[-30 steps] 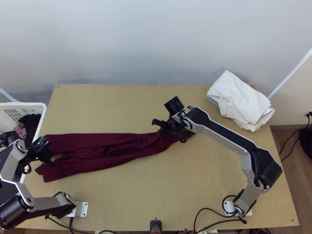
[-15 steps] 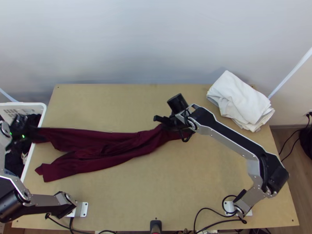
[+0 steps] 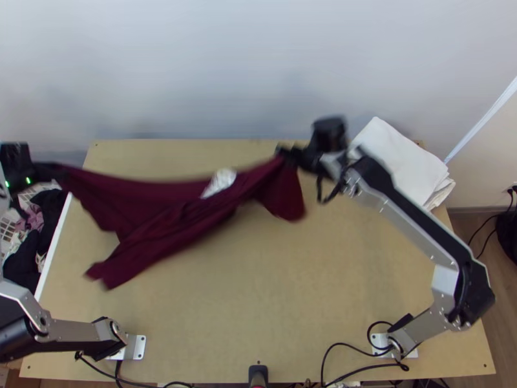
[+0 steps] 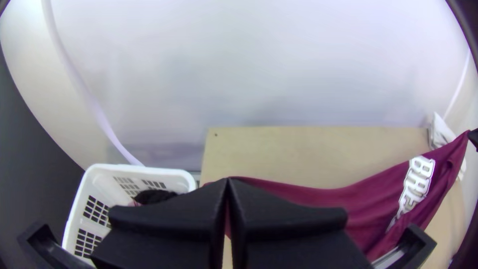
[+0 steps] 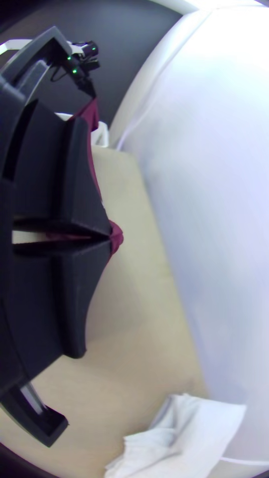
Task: Fold the t-shirt
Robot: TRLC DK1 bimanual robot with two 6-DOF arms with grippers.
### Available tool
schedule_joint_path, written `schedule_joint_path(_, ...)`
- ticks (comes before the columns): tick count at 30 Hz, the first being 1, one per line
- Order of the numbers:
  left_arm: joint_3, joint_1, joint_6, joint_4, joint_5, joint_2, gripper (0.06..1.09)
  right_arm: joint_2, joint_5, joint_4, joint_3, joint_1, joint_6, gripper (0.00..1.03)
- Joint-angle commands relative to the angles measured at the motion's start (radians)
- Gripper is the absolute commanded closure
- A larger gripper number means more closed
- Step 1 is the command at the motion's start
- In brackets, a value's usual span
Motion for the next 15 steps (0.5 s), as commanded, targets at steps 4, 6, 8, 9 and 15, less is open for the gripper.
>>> schedule_joint_path(4, 0.218, -0.035, -0.15, 0.022, -0.078, 0.117, 1.05, 0.142, 0.037, -0.006, 0.314, -0.089, -0.018, 1.0)
schedule_joint_path(6, 0.29, -0.044, -0.19, 0.02, -0.087, 0.139, 1.05, 0.184, 0.047, -0.019, 0.406, -0.098, -0.018, 1.0)
schedule_joint_path(8, 0.336, -0.066, -0.219, 0.015, -0.092, 0.133, 1.05, 0.199, 0.048, -0.027, 0.464, -0.103, -0.018, 1.0)
schedule_joint_path(9, 0.35, -0.077, -0.229, 0.002, -0.092, 0.119, 1.05, 0.197, 0.047, -0.026, 0.475, -0.103, -0.016, 1.0)
schedule_joint_path(15, 0.209, -0.143, -0.202, -0.074, -0.092, -0.038, 1.05, 0.115, 0.042, -0.052, 0.376, -0.077, -0.016, 1.0)
